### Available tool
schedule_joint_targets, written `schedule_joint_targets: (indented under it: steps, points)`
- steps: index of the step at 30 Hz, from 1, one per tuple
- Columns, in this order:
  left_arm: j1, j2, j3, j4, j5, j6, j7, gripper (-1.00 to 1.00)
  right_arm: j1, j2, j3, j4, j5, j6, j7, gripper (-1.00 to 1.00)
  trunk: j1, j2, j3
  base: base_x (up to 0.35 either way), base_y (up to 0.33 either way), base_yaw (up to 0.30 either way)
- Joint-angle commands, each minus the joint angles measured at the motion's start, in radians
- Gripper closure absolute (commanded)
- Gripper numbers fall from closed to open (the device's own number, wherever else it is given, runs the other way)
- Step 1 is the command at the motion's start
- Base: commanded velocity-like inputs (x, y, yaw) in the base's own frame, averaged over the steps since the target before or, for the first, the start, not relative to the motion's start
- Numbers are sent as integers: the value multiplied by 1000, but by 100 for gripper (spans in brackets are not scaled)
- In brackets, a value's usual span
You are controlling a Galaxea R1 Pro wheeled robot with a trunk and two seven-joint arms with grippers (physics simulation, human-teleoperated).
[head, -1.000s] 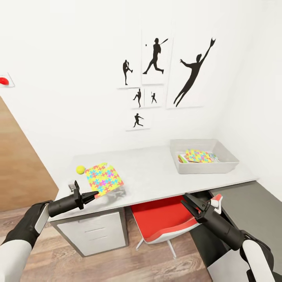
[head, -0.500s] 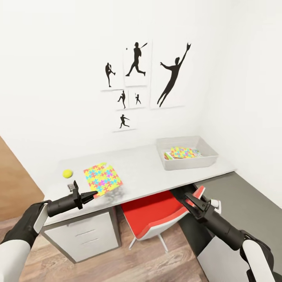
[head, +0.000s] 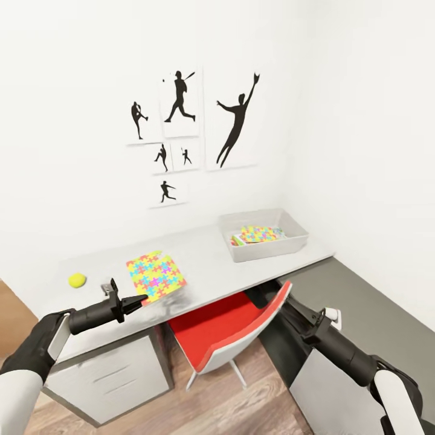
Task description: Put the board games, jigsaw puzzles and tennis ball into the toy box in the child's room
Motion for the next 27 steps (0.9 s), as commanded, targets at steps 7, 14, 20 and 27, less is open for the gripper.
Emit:
schedule_joint_targets:
  steps: [7, 14, 20, 27]
  points:
    - [-1, 3, -1, 0, 1, 6, -49, 100, -2, 0, -2, 0, 1, 5, 4, -100, 1, -2, 6, 0, 0, -226]
    - [0, 3, -1, 0, 0, 2, -86, 100, -1, 1, -2, 0, 1, 5, 4, -100, 1, -2, 15, 0, 0, -220]
    - [0, 4, -2, 0, 0, -2, -88, 100, -2, 0, -2, 0, 1, 5, 4, -100, 1, -2, 22, 0, 0, -220]
    - [0, 4, -2, 0, 0, -3, -89, 100, -2, 1, -1, -1, 1, 5, 4, -100, 1, -2, 31, 0, 0, -220]
